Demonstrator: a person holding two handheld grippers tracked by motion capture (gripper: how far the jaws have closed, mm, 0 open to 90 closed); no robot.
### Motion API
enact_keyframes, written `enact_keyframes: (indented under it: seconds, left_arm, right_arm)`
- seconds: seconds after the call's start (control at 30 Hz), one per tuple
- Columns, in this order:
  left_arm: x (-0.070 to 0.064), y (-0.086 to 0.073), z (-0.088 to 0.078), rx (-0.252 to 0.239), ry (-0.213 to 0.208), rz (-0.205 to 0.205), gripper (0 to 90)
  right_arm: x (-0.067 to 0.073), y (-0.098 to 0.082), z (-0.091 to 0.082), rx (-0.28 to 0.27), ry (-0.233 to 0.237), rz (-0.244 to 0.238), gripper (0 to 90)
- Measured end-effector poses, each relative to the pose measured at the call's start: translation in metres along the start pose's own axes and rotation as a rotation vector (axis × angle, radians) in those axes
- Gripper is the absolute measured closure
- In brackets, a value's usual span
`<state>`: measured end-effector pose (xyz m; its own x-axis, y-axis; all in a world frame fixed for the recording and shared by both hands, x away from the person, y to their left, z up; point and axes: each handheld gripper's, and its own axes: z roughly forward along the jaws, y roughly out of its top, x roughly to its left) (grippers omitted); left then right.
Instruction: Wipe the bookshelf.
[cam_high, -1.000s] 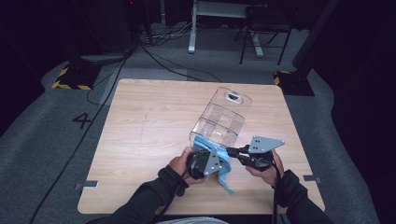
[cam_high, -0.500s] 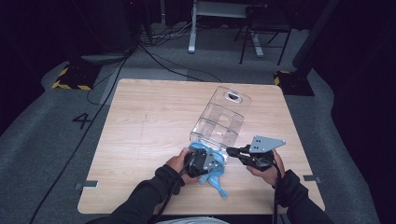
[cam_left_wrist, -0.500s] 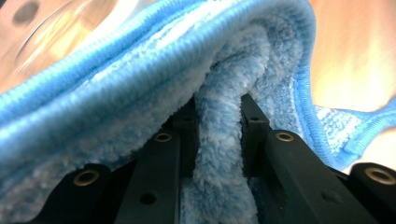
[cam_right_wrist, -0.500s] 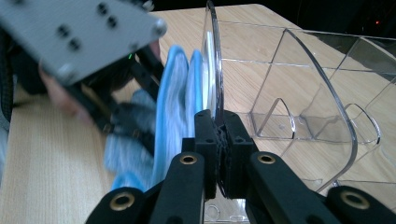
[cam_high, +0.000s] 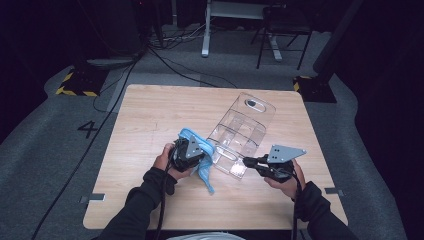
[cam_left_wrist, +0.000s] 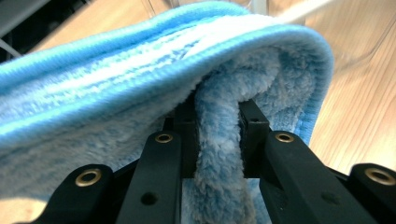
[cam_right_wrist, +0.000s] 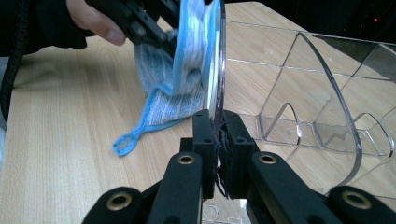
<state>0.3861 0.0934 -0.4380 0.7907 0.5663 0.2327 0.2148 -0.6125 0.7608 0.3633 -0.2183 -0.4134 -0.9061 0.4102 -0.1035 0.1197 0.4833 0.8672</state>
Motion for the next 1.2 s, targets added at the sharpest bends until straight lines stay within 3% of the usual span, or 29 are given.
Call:
enact_keyframes:
  seconds: [0.07,0.2,0.33,0.43,0.63,0.83,0.97,1.03,1.13,1.2]
  left_arm:
    - [0.0,0.005,-0.008,-0.056,0.013,-0.026,75.1]
    - [-0.003,0.016,-0.021,-0.141,0.026,-0.032,75.6]
    - [-0.015,0.029,-0.023,-0.163,0.013,0.03,75.8]
    - [-0.03,0.038,-0.018,-0.152,-0.005,0.081,75.7]
    - [-0.054,0.046,-0.005,-0.136,-0.055,0.133,75.6]
    - [-0.072,0.043,0.014,-0.114,-0.096,0.149,75.4]
    - [-0.072,0.032,0.03,-0.065,-0.119,0.179,75.5]
    - [-0.069,0.024,0.039,-0.036,-0.161,0.14,75.5]
    - [-0.071,0.019,0.046,-0.001,-0.146,0.176,75.6]
    - [-0.07,0.017,0.047,0.017,-0.148,0.17,75.6]
  right_arm:
    - [0.0,0.0,0.0,0.001,-0.001,0.002,86.4]
    - [0.0,0.0,0.0,-0.002,0.0,0.01,86.2]
    - [0.0,0.0,0.0,0.001,-0.005,0.002,85.5]
    - [0.0,0.0,0.002,-0.004,-0.001,0.002,80.7]
    - [0.002,0.001,0.005,-0.016,-0.024,0.001,84.7]
    - [0.003,0.0,0.006,-0.02,-0.031,0.009,86.0]
    - [0.004,0.0,0.006,-0.022,-0.035,0.008,86.3]
    - [0.004,0.0,0.005,-0.02,-0.037,0.008,86.4]
    - [0.002,-0.001,0.004,-0.019,-0.033,0.013,86.6]
    - [0.002,-0.002,0.003,-0.016,-0.033,0.013,86.6]
